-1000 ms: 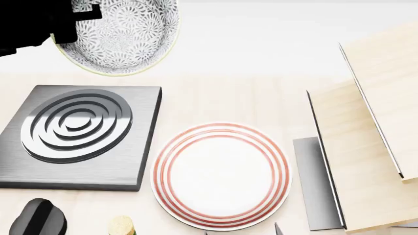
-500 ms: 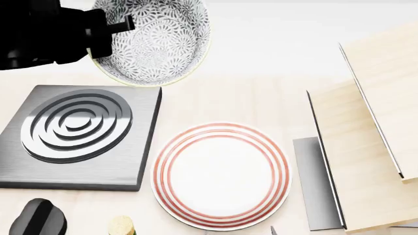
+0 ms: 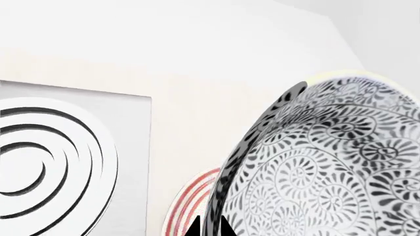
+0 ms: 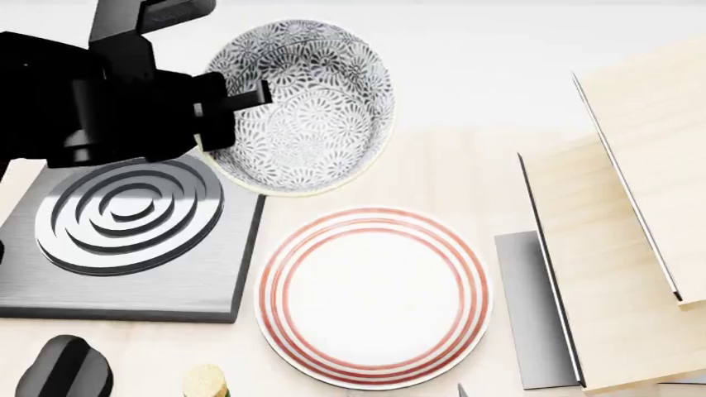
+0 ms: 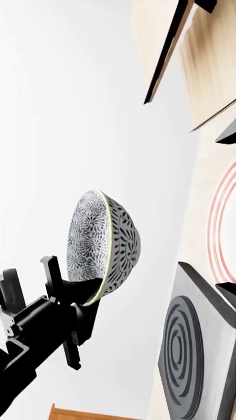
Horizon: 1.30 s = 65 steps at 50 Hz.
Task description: Pick up the akita bowl and put it on the plate.
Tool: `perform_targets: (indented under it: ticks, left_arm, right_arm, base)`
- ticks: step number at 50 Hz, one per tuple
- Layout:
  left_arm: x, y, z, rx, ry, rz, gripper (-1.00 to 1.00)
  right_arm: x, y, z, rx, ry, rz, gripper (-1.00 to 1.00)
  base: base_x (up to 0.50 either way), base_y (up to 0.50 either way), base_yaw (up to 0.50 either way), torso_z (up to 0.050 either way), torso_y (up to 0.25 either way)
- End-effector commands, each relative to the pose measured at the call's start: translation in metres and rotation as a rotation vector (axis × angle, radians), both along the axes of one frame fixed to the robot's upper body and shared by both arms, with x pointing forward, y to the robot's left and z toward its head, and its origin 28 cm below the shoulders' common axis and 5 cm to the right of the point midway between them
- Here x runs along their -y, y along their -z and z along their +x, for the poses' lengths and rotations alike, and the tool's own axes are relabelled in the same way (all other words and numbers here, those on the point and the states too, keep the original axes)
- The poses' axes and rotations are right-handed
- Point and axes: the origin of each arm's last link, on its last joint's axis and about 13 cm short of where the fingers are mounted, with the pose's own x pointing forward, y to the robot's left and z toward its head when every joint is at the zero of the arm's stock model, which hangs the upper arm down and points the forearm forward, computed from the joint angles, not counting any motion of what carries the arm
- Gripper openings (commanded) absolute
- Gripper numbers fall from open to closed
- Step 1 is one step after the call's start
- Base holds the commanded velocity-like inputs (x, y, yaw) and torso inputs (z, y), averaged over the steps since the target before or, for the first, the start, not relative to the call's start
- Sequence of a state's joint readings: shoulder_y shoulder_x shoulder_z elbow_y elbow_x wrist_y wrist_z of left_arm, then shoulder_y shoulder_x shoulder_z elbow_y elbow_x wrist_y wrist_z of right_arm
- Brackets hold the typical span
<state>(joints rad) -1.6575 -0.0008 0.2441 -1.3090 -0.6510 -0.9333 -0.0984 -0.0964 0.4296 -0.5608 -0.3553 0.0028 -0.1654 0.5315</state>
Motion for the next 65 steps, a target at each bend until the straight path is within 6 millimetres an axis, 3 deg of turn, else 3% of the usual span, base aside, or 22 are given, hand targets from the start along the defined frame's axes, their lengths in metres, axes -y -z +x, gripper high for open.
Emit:
perform_targets:
  ticks: [1,12,28,39,47,65]
  left_arm:
    - [0.007,0.006,-0.001,-0.017,0.028,-0.055,-1.00]
    - [0.011,0.017,0.000,0.016,0.080,0.055,-1.00]
    - [0.021,0.011,0.002,0.086,0.128,-0.015,-1.00]
    - [0.021,0.022,0.003,0.097,0.146,0.085,-1.00]
    - [0.020,0.020,0.003,0.087,0.138,0.004,-1.00]
    - [0.024,0.031,0.003,0.104,0.180,0.043,-1.00]
  right_arm:
    - [0.000,-0.001,0.000,0.003,0.002,-0.003,1.00]
    - [0.000,0.000,0.001,0.000,0.004,-0.001,1.00]
    - [0.000,0.001,0.000,-0.004,0.001,-0.001,1.00]
    - [-0.001,0.003,0.000,-0.008,0.000,-0.003,1.00]
    - [-0.001,0.003,0.000,-0.007,-0.002,-0.003,1.00]
    - [-0.003,0.004,-0.001,-0.011,-0.006,-0.001,1.00]
  base:
    - [0.00,0.00,0.00,0.000,0.000]
    - [0.00,0.00,0.00,0.000,0.000]
    - [0.00,0.00,0.00,0.000,-0.010]
    - [0.00,0.00,0.00,0.000,-0.061]
    - [0.00,0.00,0.00,0.000,-0.074]
    - [0.00,0.00,0.00,0.000,-0.066]
